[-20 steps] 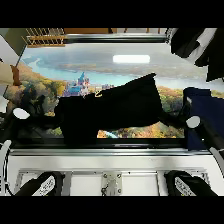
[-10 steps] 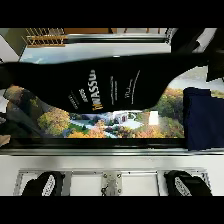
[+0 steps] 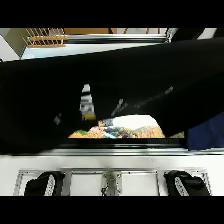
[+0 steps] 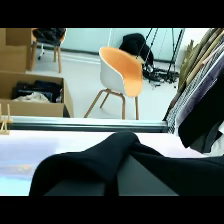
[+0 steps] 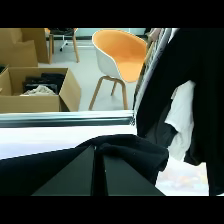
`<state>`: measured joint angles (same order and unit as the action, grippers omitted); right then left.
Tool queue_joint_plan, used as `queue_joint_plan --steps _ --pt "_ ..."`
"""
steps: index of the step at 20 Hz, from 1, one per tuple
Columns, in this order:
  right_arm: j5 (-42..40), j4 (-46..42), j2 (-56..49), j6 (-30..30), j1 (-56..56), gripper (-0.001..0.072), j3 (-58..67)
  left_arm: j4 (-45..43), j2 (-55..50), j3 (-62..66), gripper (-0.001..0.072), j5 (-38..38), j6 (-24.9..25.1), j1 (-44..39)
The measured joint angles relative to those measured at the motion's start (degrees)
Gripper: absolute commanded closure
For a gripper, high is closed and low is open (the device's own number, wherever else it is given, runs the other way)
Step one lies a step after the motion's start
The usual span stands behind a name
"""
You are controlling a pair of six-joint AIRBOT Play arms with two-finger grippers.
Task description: Fold the clothes and pants, and hang the long-sleeved shirts on hangers.
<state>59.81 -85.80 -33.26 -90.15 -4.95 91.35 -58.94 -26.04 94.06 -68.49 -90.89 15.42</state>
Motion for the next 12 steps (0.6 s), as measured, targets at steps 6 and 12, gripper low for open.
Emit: queue_joint_plan --steps 6,12 --pt "6.4 0.83 -7.58 -1.09 0.09 0.07 0.17 0.48 -11.58 -2.54 0.0701 -4.72 -1.25 -0.02" --pt "11.04 1.86 -31.23 -1.16 0.17 0.07 0.15 0.46 -35.45 -11.23 0.0701 -0.76 2.21 -4.83"
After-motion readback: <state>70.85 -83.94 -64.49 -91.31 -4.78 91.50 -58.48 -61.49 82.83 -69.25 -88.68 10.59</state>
